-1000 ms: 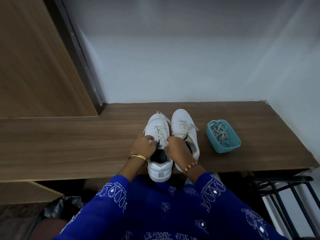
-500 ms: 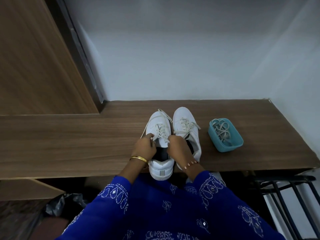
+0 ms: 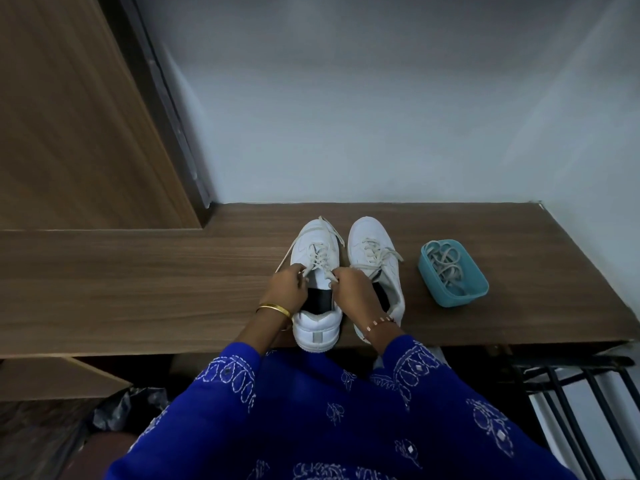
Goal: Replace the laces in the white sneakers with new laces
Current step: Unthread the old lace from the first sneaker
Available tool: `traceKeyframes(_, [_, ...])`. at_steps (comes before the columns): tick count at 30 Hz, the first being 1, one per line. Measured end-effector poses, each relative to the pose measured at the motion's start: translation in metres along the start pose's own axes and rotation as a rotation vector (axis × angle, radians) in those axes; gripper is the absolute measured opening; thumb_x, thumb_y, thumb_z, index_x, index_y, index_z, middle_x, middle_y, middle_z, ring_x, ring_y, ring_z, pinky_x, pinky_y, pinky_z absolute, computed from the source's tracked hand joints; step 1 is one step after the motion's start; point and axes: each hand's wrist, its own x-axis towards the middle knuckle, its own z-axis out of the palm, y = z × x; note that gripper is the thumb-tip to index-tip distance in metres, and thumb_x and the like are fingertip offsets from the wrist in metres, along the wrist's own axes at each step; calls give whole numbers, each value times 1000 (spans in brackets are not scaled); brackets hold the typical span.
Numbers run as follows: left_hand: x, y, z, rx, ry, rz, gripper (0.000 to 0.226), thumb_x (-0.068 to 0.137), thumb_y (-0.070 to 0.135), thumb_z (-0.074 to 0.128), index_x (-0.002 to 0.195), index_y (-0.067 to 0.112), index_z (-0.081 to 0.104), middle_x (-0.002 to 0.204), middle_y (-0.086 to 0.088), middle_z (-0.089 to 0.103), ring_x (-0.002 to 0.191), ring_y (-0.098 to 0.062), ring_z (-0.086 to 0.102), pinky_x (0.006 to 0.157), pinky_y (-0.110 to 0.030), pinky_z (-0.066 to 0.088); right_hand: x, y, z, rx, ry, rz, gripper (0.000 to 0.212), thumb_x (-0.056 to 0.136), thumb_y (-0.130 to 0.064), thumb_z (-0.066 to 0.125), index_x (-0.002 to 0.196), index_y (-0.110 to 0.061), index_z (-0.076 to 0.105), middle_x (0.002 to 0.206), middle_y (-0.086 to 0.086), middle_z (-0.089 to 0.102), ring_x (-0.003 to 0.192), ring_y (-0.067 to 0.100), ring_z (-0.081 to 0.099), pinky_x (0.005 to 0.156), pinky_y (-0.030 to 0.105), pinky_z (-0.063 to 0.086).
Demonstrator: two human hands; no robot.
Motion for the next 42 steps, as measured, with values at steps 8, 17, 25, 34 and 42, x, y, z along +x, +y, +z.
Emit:
traceKeyframes(8, [-1,-4,1,-9,-34,-23,29,89,12,51,117,6,58,103,-17,66,97,-33,60,79,-32,44,1,4,-1,26,-8,14,11,86,-7,53,77,-1,55,83,20,61,79,28,53,63,29,32])
traceKeyframes(17, [8,4,-5,-99,21,107,23,90,14,51,107,9,66,100,-14,69,93,-29,62,77,-30,44,11,-15,-16,100,199,-118,17,90,-10,51,100,-4,64,101,13,59,93,26,58,74,26,40])
traceKeyframes(25, [18,6,-8,-28,34,79,19,89,15,57,97,7,72,98,-12,71,94,-27,63,75,-28,41,20,-12,-10,-18,50,-103,29,91,-4,47,115,-8,63,110,16,56,102,30,56,84,35,45])
traceKeyframes(34, [17,3,-3,31,25,88,12,86,7,52,91,0,59,93,-19,64,87,-36,57,68,-32,39,26,-17,-10,-168,-21,-180,30,86,3,48,111,-6,61,106,15,55,99,33,57,81,37,48])
traceKeyframes(42, [20,0,-2,31,46,108,15,88,15,57,93,4,66,94,-15,68,91,-32,60,74,-33,43,25,-17,-12,-160,7,-171,23,88,2,45,106,-2,59,101,17,60,96,31,58,78,35,44])
